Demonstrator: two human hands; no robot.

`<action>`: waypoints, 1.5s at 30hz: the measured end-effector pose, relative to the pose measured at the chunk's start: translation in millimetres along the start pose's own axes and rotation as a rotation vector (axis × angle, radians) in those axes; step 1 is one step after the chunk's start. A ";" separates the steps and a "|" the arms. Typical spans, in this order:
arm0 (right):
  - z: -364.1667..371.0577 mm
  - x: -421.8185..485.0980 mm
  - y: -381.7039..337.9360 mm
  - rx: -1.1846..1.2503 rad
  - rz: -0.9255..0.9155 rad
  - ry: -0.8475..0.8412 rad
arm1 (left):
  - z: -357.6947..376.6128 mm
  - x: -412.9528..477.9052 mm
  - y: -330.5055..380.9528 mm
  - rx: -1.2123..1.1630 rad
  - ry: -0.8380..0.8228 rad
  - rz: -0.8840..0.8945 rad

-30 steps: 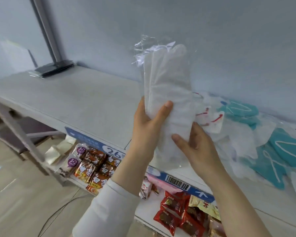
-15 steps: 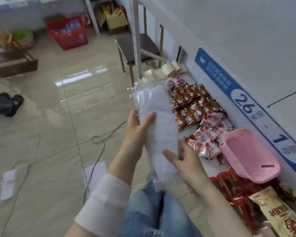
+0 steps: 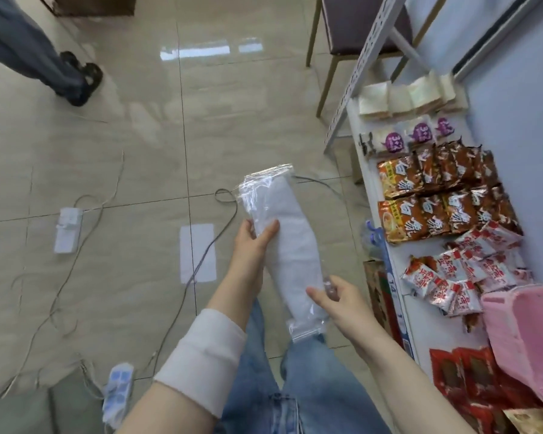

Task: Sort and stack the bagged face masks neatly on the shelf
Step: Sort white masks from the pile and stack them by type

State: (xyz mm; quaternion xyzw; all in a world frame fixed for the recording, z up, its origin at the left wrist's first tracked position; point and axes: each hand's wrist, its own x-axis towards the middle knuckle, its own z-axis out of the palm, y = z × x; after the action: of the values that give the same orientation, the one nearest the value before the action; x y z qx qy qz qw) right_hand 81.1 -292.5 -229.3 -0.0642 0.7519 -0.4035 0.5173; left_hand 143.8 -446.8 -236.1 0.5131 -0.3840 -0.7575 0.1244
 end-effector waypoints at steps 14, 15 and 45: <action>62.3 131.8 -126.3 0.091 -0.031 -0.024 | -56.2 136.5 129.1 0.088 -0.019 0.056; 56.3 141.4 -135.4 0.101 -0.034 -0.010 | -47.0 147.4 138.7 0.088 -0.032 0.058; -209.9 95.2 -407.4 0.549 -0.508 1.208 | 416.8 141.6 417.4 0.347 -1.340 0.664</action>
State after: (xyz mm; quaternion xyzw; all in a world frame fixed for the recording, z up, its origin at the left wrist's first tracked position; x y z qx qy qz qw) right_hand -267.3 -499.4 5.0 0.1301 0.7401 -0.6518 -0.1026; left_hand -368.5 -621.4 37.9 -0.1857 -0.6248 -0.7584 0.0040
